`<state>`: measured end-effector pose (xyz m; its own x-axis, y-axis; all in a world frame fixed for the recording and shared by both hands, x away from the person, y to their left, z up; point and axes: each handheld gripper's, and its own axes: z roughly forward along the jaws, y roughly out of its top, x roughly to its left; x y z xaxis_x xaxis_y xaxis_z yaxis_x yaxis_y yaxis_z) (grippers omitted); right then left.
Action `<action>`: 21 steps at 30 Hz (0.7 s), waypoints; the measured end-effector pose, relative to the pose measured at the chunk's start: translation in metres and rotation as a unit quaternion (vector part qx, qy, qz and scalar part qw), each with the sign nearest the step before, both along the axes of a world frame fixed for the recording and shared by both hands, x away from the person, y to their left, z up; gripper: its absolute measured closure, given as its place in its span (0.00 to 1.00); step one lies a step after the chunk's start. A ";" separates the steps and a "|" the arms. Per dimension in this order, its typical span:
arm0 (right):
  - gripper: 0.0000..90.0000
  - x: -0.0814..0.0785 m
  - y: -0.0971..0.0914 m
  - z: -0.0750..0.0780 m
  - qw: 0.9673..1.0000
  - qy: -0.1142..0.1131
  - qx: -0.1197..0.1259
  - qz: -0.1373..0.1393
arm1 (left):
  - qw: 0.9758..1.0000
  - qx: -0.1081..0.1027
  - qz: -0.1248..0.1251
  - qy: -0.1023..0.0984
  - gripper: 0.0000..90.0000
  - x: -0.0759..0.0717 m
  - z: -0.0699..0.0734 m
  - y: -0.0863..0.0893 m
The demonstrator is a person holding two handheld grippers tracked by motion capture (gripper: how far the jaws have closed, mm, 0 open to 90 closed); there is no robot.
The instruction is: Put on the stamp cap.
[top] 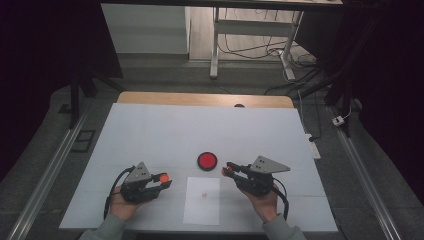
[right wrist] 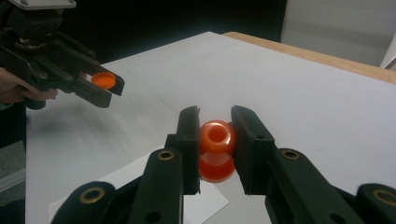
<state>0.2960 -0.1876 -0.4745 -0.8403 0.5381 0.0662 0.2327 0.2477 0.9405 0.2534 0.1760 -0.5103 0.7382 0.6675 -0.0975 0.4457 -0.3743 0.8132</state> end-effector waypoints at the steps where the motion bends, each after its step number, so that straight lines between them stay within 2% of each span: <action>1: 0.80 0.000 0.000 0.000 1.000 0.000 0.000 0.001 | 1.000 0.000 -0.002 -0.001 0.71 0.000 0.000 -0.002; 11: 0.80 0.000 0.001 0.000 1.000 -0.001 0.000 0.003 | 0.999 0.009 -0.036 -0.009 0.71 0.002 0.001 -0.025; 21: 0.80 -0.001 0.002 -0.001 1.000 0.000 -0.001 0.006 | 0.998 0.014 -0.053 -0.013 0.71 0.001 0.000 -0.036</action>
<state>0.2949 -0.1858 -0.4752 -0.8462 0.5288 0.0654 0.2307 0.2529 0.9396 0.2545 0.1398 -0.5099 0.8070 0.5876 -0.0592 0.3810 -0.4413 0.8124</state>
